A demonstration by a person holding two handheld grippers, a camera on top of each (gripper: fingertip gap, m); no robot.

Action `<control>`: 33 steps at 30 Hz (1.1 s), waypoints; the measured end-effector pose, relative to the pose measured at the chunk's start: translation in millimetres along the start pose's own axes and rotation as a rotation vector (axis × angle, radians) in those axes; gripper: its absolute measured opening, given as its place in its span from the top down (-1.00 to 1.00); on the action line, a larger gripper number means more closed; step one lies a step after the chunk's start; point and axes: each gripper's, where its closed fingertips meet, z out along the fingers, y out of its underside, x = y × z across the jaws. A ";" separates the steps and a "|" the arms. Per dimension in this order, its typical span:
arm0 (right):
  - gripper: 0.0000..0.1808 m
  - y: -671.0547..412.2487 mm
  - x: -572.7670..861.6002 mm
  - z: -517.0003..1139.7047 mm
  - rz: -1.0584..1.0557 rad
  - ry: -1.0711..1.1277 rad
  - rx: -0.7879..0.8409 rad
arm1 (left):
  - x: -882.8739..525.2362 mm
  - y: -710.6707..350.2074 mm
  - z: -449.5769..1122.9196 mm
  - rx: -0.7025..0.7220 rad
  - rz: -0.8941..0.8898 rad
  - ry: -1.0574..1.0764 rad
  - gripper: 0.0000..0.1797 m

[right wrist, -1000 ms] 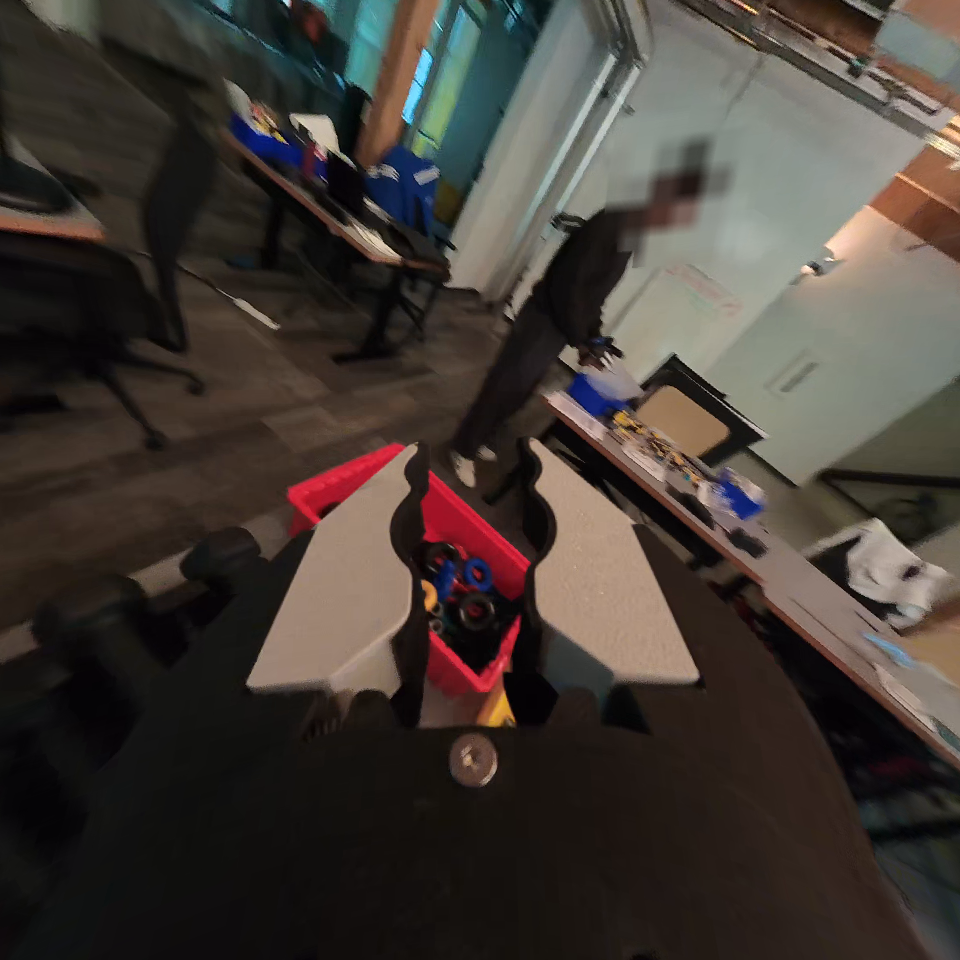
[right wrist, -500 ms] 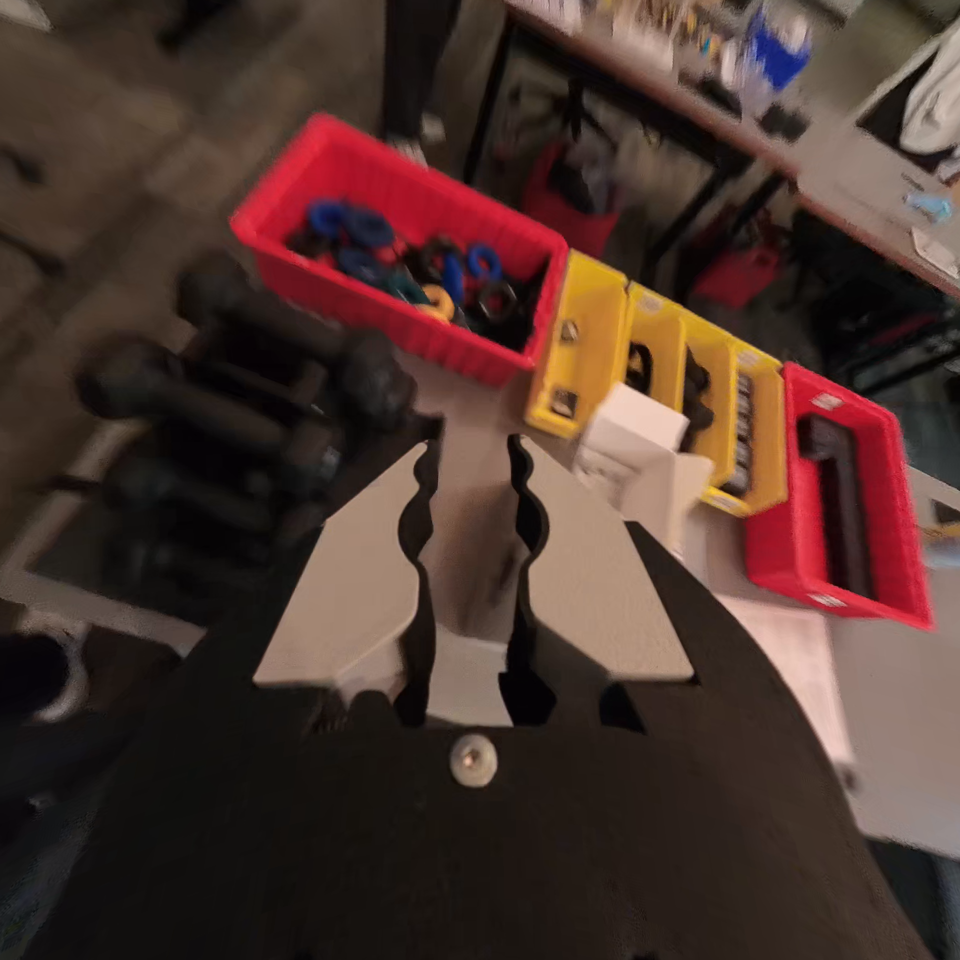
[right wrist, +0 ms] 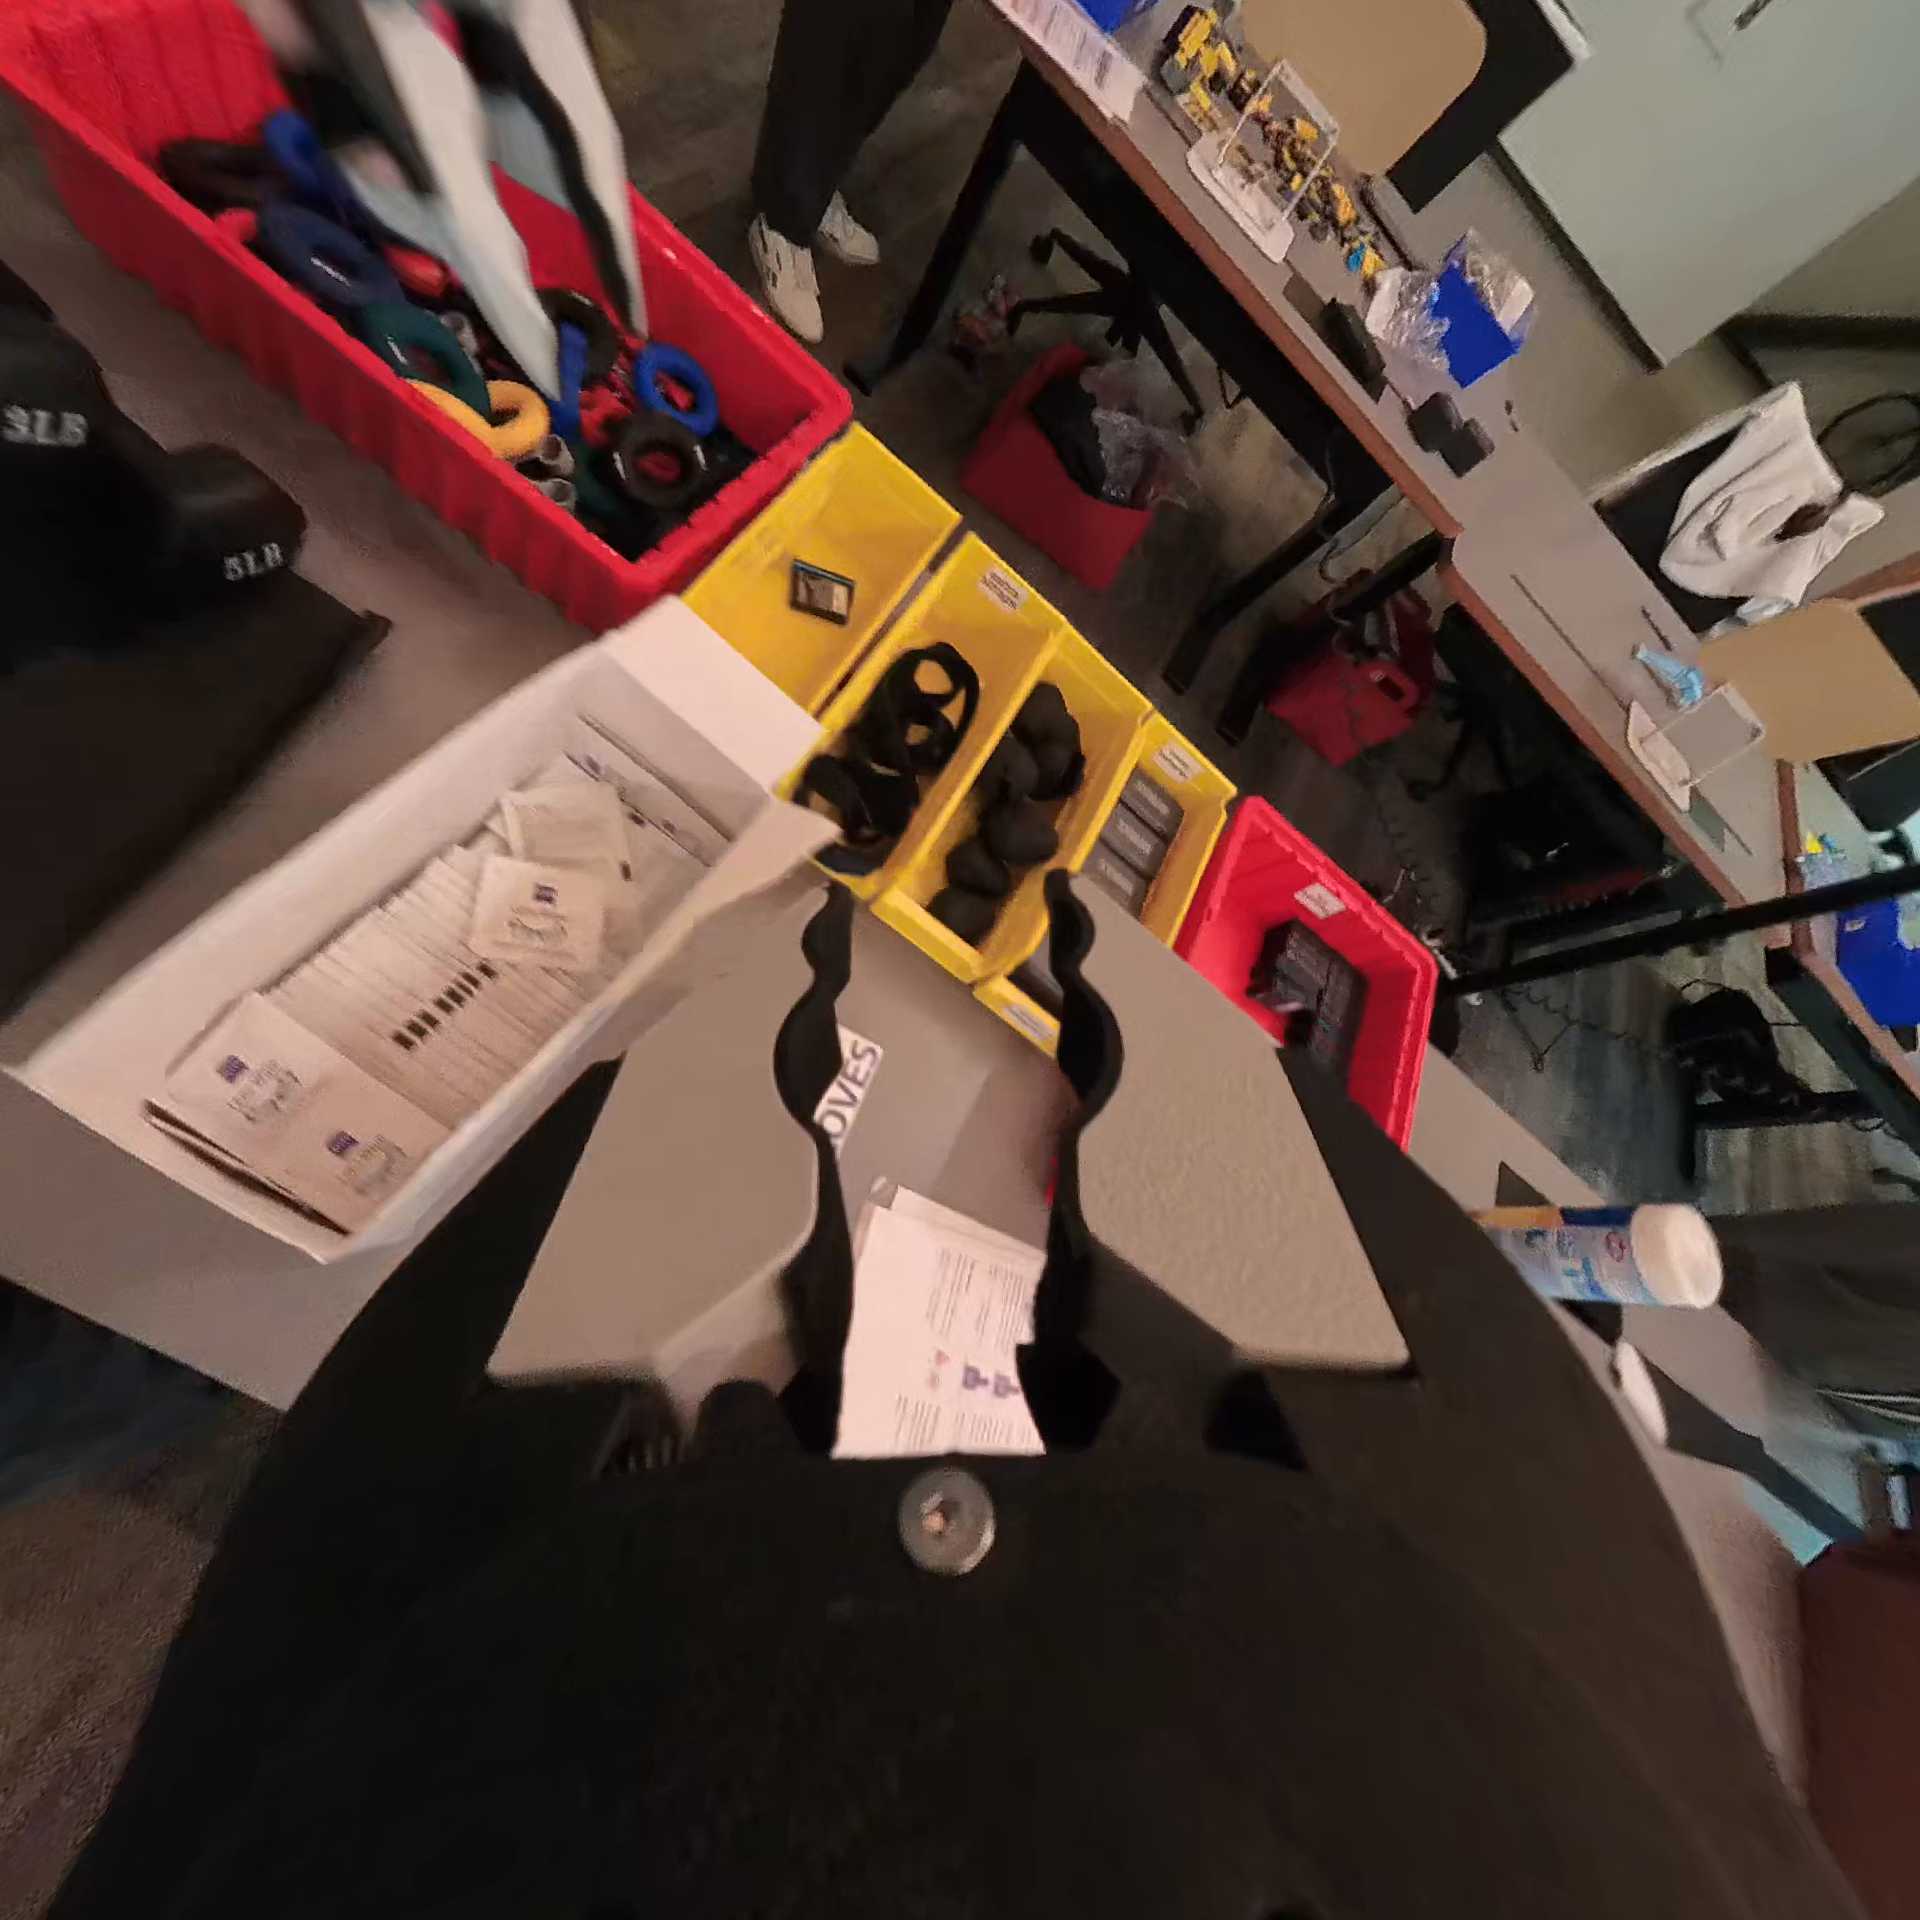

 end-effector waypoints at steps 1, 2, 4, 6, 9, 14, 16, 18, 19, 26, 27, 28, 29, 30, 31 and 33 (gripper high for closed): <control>0.57 15.8 13.3 -6.4 0.032 -0.001 0.012 | -19.6 -3.1 38.9 -0.084 0.019 -0.010 0.41; 0.57 31.2 25.6 -12.9 0.075 -0.001 0.026 | -33.7 -2.8 74.8 -0.158 0.027 0.006 0.42; 0.57 67.6 47.4 -25.0 0.170 0.008 0.032 | -49.1 1.7 135.3 -0.260 0.066 0.066 0.39; 0.57 110.2 67.9 -37.1 0.254 0.048 -0.003 | -53.3 6.8 178.3 -0.289 0.152 0.120 0.40; 0.57 162.5 87.1 -56.0 0.353 0.092 -0.069 | -54.1 28.6 217.3 -0.338 0.277 0.157 0.32; 0.58 198.0 120.4 -71.5 0.480 0.134 -0.050 | -52.9 44.2 245.6 -0.419 0.316 0.175 0.27; 0.58 193.4 128.7 -62.4 0.516 0.109 -0.004 | -56.4 39.7 245.1 -0.414 0.335 0.152 0.26; 0.58 180.4 128.8 -37.2 0.488 0.052 0.013 | -66.6 30.0 231.9 -0.359 0.307 0.084 0.26; 0.56 169.6 128.9 -13.3 0.445 0.000 0.014 | -74.0 22.4 219.5 -0.306 0.272 0.034 0.26; 0.51 -3.4 -3.3 212.4 -0.051 -0.769 0.072 | -77.7 -75.0 19.5 0.247 0.002 -0.282 0.13; 0.50 -10.2 -23.6 250.4 -0.138 -0.855 -0.002 | -66.4 -82.2 -12.9 0.296 -0.021 -0.311 0.12; 0.48 -9.2 -42.8 286.9 -0.238 -0.904 -0.085 | -53.9 -85.7 -44.0 0.336 -0.036 -0.344 0.12; 0.39 -5.3 -60.2 321.8 -0.320 -0.943 -0.163 | -40.8 -85.5 -73.8 0.371 -0.050 -0.386 0.14; 0.39 2.6 -76.6 350.5 -0.386 -0.973 -0.244 | -27.2 -81.6 -101.9 0.397 -0.066 -0.433 0.16; 0.40 12.5 -90.0 373.9 -0.428 -0.986 -0.335 | -13.4 -74.1 -128.0 0.415 -0.088 -0.484 0.16; 0.45 33.8 -105.0 406.0 -0.473 -0.966 -0.536 | 17.2 -51.4 -172.4 0.425 -0.149 -0.571 0.17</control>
